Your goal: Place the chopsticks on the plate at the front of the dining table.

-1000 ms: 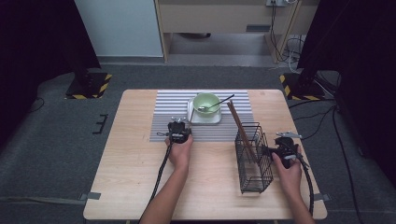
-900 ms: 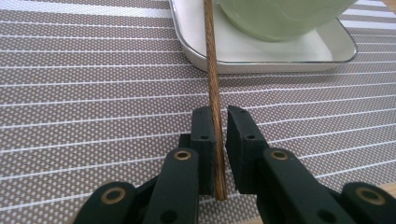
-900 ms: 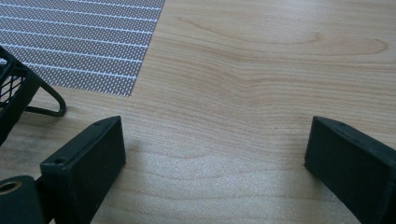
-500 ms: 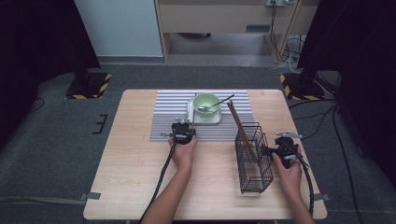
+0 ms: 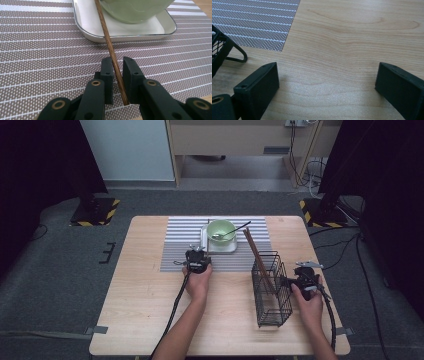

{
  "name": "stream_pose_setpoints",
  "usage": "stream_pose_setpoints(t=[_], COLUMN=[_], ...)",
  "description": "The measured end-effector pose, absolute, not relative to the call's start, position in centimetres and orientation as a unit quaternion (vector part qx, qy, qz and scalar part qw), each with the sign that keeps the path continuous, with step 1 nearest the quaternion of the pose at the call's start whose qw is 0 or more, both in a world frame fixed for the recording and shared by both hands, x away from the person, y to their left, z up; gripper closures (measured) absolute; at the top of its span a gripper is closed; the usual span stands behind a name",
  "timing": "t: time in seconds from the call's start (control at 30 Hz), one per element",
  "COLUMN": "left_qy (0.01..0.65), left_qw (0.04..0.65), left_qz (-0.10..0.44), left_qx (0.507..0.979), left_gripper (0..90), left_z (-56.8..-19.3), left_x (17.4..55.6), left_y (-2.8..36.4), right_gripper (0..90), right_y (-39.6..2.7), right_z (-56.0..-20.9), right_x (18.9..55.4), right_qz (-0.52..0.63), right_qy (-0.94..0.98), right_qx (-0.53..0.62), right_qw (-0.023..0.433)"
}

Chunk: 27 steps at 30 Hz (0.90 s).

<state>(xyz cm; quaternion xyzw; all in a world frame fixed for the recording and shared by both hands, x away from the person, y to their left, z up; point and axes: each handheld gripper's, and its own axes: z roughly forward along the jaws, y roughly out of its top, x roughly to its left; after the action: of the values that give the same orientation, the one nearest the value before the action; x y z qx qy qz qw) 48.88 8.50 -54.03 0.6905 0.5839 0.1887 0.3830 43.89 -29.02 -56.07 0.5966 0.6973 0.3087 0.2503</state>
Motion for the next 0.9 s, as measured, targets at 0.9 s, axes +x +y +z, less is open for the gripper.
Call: stream_pose_setpoints(t=[0.9], left_qy=[0.576], left_qw=[0.379], left_qz=[0.201], left_qx=[0.696], left_gripper=[61.5], left_z=[-53.79], left_x=[48.73], left_y=[8.68], right_gripper=[5.2], right_y=[-29.02], right_z=[-56.07], right_x=[43.89], right_qz=[0.309], right_qy=[0.697], right_qx=[0.597], right_qw=[0.250])
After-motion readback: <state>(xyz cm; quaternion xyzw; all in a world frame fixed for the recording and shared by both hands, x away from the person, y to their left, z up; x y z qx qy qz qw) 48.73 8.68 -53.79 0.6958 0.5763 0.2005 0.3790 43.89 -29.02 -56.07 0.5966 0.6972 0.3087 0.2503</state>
